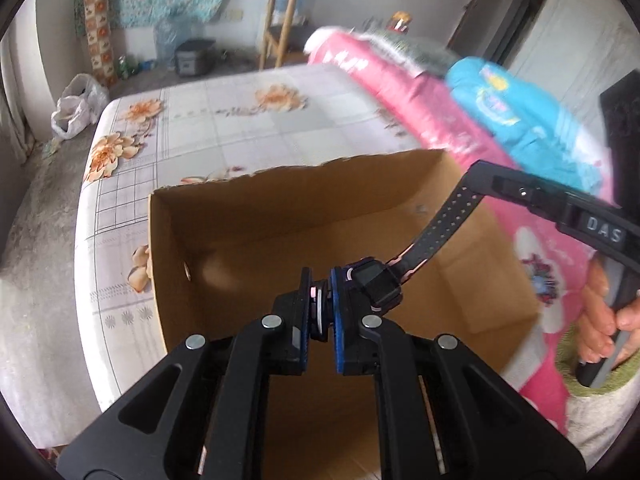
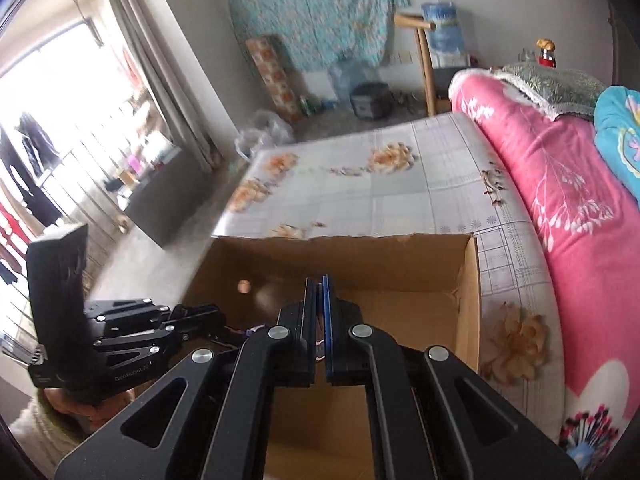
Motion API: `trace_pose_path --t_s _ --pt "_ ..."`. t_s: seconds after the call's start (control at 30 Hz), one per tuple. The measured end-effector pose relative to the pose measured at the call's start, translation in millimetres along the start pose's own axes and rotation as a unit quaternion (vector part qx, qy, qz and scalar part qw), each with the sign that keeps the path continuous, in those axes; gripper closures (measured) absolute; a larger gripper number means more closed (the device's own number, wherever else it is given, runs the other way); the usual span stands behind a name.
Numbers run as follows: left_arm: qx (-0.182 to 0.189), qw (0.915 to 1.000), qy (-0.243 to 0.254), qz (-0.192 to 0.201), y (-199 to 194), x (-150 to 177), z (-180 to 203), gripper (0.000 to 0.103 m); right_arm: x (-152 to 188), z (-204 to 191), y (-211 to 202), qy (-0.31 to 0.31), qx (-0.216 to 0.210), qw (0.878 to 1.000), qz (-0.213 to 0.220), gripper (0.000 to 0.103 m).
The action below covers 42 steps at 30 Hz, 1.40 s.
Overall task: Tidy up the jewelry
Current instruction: 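Lift the watch with both tools and carry it over the cardboard box, then open both tools to drop the watch into the box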
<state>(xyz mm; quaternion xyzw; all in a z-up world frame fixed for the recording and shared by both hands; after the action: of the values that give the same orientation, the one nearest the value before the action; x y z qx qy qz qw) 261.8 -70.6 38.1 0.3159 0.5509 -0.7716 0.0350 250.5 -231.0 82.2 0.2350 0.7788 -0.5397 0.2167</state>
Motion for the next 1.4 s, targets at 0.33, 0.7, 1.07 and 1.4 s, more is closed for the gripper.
trace_pose_path --t_s 0.33,0.7,1.07,1.4 --pt "-0.071 0.9926 0.002 -0.099 83.5 -14.3 -25.4 0.091 -8.4 44.3 78.5 -0.001 0.069 0.996 -0.065 0.100" --pt "-0.062 0.9971 -0.003 -0.045 49.1 -23.7 -21.8 0.055 -18.7 58.6 39.9 0.008 0.080 0.996 -0.026 0.098" --pt "-0.093 0.9831 0.060 0.146 -101.4 26.2 1.7 0.021 24.8 41.8 -96.1 0.014 0.047 0.993 0.110 0.083" --pt "-0.121 0.9829 -0.019 0.137 -108.9 164.1 -15.9 0.018 181.1 17.9 -117.4 0.075 0.019 0.992 0.096 0.076"
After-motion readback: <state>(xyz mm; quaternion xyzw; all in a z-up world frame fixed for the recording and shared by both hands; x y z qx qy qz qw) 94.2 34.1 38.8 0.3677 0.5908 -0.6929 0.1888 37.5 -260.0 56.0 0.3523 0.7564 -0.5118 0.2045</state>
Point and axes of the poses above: each gripper's, at about its wrist camera, not at the fingertips, and y roughly the way its jaws point, z to its right, x to its underside, the point moved 7 cm from there along y, roughly the way its jaws point, and after that the axes turned 2 degrees about y, right-handed, at the moved point
